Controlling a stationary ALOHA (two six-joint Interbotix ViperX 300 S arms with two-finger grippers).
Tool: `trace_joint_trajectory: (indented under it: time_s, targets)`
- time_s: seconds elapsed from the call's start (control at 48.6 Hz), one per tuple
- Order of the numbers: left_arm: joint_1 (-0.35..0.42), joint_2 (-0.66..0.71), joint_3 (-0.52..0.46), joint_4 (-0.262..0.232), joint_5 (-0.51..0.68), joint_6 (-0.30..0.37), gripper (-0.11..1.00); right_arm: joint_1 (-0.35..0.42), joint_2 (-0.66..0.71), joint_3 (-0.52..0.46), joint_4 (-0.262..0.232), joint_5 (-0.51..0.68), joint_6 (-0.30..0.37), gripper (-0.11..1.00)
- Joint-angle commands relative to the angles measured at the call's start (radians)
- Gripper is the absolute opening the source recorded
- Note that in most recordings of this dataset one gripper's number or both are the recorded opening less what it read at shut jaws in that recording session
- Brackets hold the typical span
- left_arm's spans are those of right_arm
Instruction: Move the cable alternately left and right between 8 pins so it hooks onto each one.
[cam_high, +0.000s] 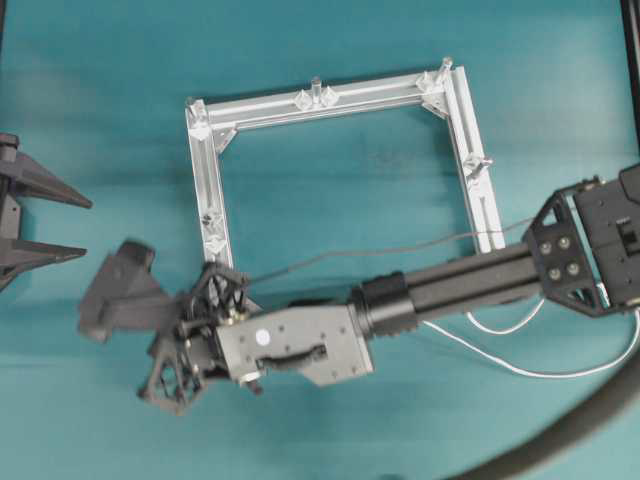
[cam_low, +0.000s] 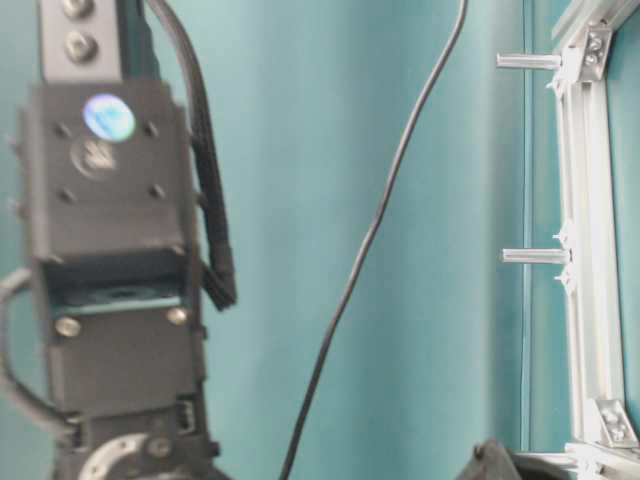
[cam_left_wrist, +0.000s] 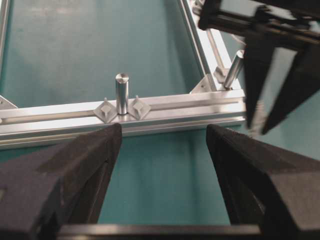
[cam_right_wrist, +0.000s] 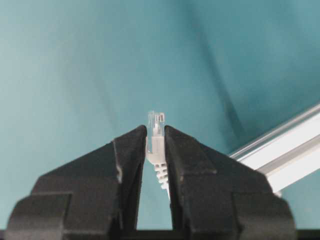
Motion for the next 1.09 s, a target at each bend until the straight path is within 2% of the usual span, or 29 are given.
trace_joint_trajectory:
  time_s: [0.0,0.041,0.123,0.267,0.432,0.535,0.617,0.823,1.07]
  targets:
    - [-0.006,0.008,-0.009,0.002,-0.011,-0.008,0.72,-0.008,-0.026,-0.021,-0.032,-0.035,0.077,0.14]
    - [-0.006,0.008,-0.011,0.002,-0.011,-0.008,0.72,-0.011,-0.028,-0.015,-0.054,-0.043,0.126,0.14]
    - [-0.006,0.008,-0.011,0.002,-0.011,-0.008,0.72,-0.014,-0.038,0.012,-0.087,-0.041,0.178,0.14]
    - [-0.006,0.008,-0.011,0.002,-0.011,-0.008,0.72,-0.032,-0.094,0.109,-0.107,-0.055,0.215,0.14]
    - [-0.006,0.008,-0.009,0.002,-0.012,-0.008,0.72,-0.055,-0.187,0.285,-0.12,-0.161,0.339,0.14]
    - [-0.006,0.008,-0.009,0.002,-0.012,-0.008,0.72,-0.061,-0.247,0.383,-0.158,-0.21,0.385,0.14]
    - [-0.006,0.008,-0.009,0.002,-0.012,-0.006,0.72,-0.066,-0.285,0.434,-0.178,-0.207,0.397,0.14]
    - [-0.006,0.008,-0.011,0.002,-0.014,-0.008,0.72,-0.084,-0.328,0.517,-0.179,-0.206,0.445,0.14]
    - [-0.006,0.008,-0.018,0.002,-0.02,-0.008,0.72,-0.158,-0.36,0.6,-0.183,-0.256,0.42,0.14]
